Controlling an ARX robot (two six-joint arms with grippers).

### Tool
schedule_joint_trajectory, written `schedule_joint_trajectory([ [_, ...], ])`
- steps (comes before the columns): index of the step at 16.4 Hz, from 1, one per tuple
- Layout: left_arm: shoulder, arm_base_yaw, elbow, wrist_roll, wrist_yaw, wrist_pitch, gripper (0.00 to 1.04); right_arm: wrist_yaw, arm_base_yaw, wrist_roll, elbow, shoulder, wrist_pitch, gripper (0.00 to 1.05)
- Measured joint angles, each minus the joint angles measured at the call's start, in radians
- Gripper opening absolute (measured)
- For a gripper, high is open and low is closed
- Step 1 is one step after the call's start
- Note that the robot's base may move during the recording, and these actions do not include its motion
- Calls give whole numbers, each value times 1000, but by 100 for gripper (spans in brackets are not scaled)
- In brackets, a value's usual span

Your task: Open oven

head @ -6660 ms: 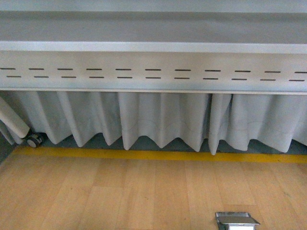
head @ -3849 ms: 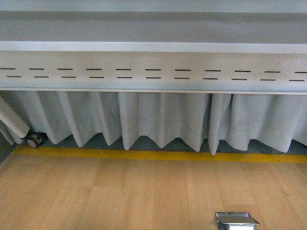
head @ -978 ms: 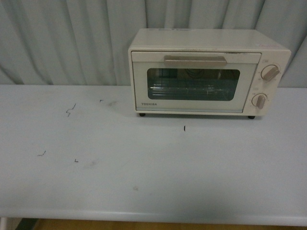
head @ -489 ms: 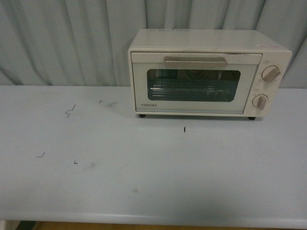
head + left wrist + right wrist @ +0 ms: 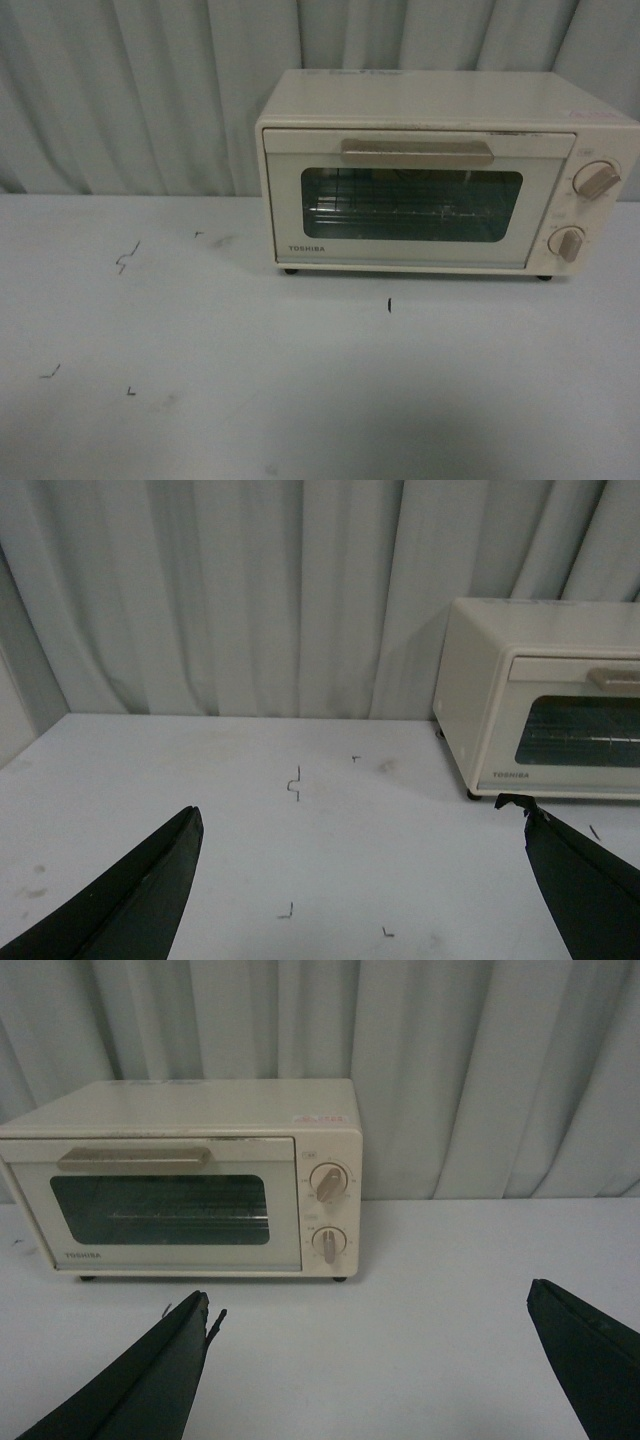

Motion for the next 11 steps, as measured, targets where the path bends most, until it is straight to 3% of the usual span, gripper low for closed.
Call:
schedule_joint_trajectory([
  [11, 0, 0, 0, 0, 0, 0, 98, 0, 0, 0, 0, 0, 1, 98],
])
